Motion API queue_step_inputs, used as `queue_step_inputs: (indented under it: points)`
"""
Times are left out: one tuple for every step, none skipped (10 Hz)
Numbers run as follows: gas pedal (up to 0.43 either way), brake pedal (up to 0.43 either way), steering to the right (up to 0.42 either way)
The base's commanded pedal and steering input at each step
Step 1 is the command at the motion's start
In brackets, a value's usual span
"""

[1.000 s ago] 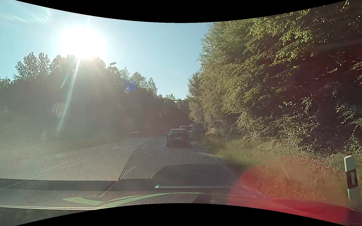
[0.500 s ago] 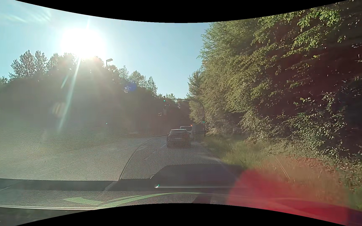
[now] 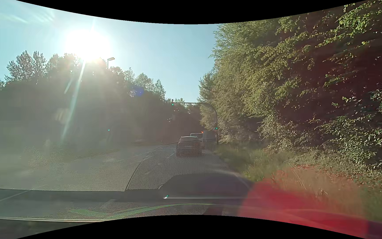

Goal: Follow the waypoints while adhering to traffic rules and regulations

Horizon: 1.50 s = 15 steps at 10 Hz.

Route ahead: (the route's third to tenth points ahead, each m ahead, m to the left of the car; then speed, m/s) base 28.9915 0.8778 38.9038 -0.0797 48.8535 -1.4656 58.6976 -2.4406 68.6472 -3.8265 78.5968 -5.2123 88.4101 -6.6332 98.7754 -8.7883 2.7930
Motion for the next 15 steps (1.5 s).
queue_step_inputs:
  points:
    - [0.000, 0.000, -0.004]
    - [0.000, 0.000, -0.004]
    - [0.000, 0.000, -0.003]
    - [0.000, 0.000, -0.001]
    - [0.000, 0.000, -0.001]
    - [0.000, 0.000, -0.001]
    - [0.000, 0.000, -0.001]
    - [0.000, 0.000, -0.001]
    - [0.000, 0.000, -0.001]
    - [0.000, 0.000, 0.000]
    - [0.000, 0.000, 0.000]
    - [0.000, 0.000, 0.000]
    - [0.000, 0.000, 0.000]
    - [0.000, 0.000, 0.002]
    - [0.000, 0.000, 0.002]
